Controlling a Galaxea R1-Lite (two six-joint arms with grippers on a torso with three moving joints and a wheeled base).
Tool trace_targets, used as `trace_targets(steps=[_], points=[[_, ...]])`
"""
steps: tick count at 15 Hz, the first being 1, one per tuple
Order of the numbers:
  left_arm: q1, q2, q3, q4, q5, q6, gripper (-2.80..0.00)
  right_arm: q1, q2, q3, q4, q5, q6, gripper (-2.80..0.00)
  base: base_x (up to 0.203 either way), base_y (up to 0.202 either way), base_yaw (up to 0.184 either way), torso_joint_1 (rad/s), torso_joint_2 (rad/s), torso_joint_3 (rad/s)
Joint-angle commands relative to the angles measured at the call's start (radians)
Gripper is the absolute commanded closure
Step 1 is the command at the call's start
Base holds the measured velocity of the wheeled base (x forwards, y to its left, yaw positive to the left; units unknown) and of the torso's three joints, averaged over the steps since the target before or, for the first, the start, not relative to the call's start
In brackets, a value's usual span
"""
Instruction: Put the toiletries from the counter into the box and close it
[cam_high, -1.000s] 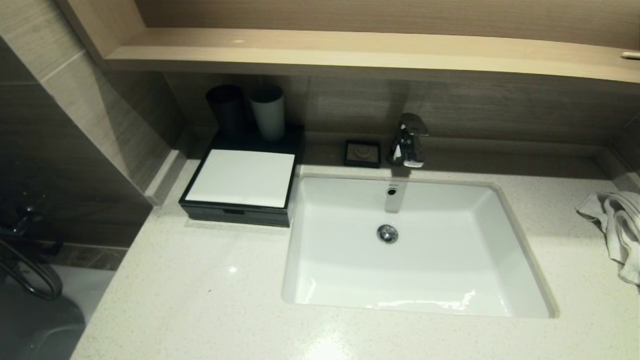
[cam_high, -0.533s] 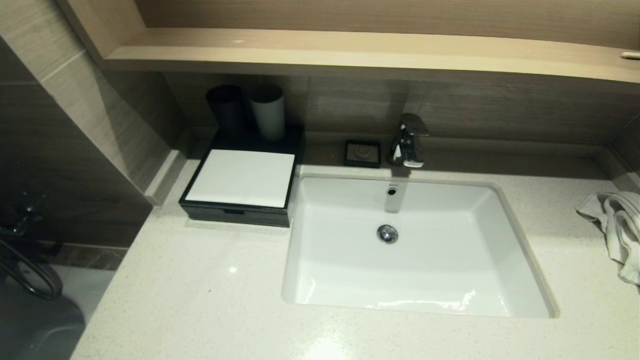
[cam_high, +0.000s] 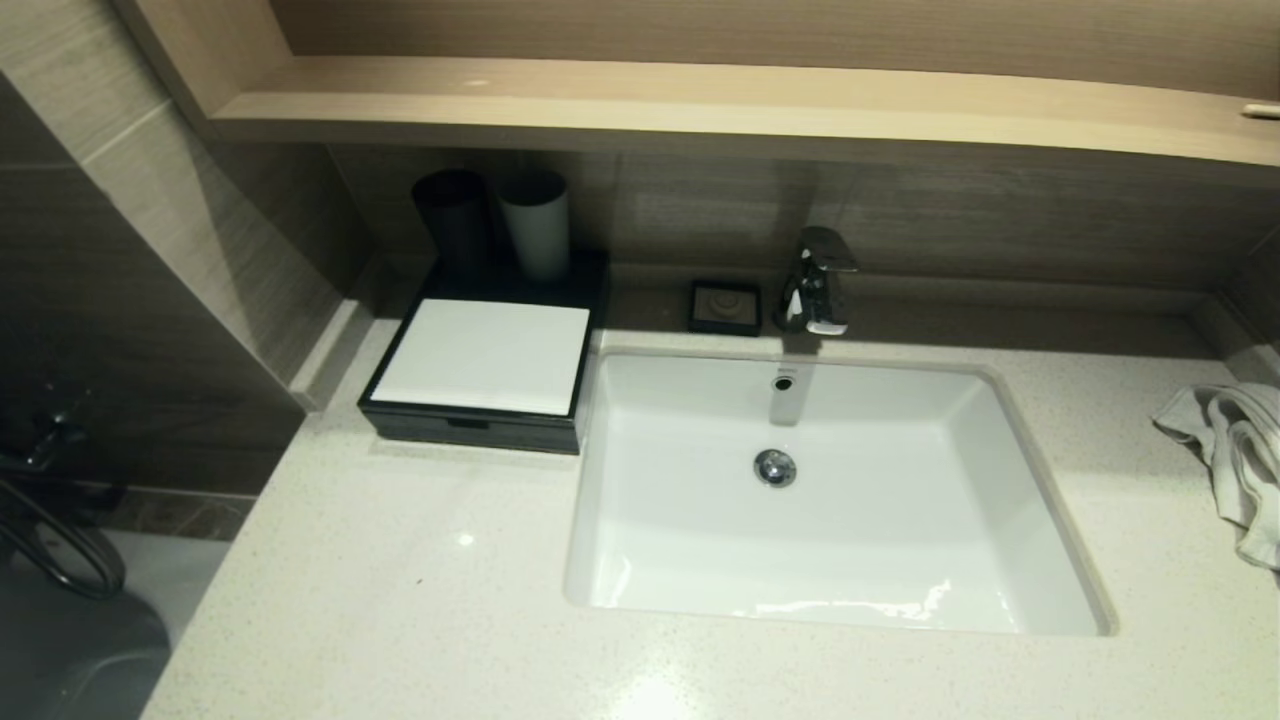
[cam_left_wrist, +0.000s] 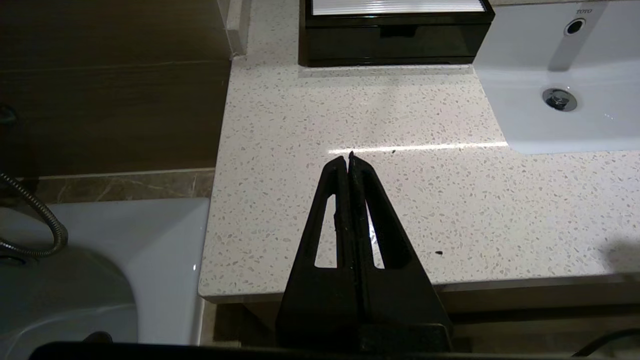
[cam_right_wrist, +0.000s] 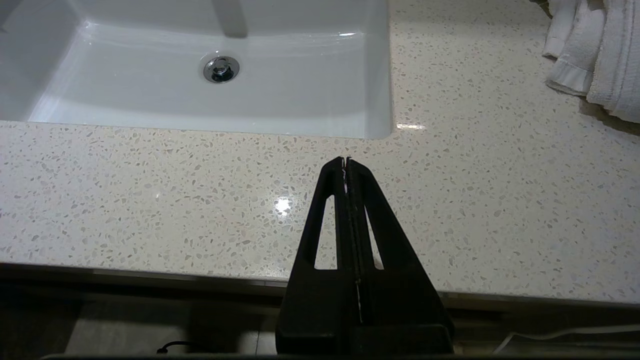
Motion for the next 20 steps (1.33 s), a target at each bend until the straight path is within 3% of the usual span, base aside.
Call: trace_targets(steps=[1, 8, 10, 14, 16, 20], points=[[0.0, 0.005, 0.02, -0.007, 0.004, 0.002, 0.0, 0.0, 0.0, 0.0, 0.0, 0.0, -0.001, 0.0, 0.0, 0.0, 0.0, 0.0, 0.0, 0.0], [0.0, 0.003, 0.038, 0.065, 0.107, 0.014, 0.0, 0.0, 0.0, 0.0, 0.0, 0.0, -0.001, 0.0, 0.0, 0.0, 0.0, 0.0, 0.0, 0.0], [0.0, -0.004, 0.039, 0.145, 0.113, 0.026, 0.0, -0.001, 0.0, 0.0, 0.0, 0.0, -0.001, 0.0, 0.0, 0.0, 0.0, 0.0, 0.0, 0.0], [0.0, -0.024, 0.039, 0.145, 0.115, 0.013, 0.0, -0.001, 0.0, 0.0, 0.0, 0.0, -0.001, 0.0, 0.0, 0.0, 0.0, 0.0, 0.0, 0.0], [0.0, -0.024, 0.039, 0.144, 0.121, -0.032, 0.0, 0.0, 0.0, 0.0, 0.0, 0.0, -0.001, 0.0, 0.0, 0.0, 0.0, 0.0, 0.0, 0.0], [0.0, -0.024, 0.039, 0.144, 0.126, -0.038, 0.0, 0.0, 0.0, 0.0, 0.0, 0.0, -0.001, 0.0, 0.0, 0.0, 0.0, 0.0, 0.0, 0.0]])
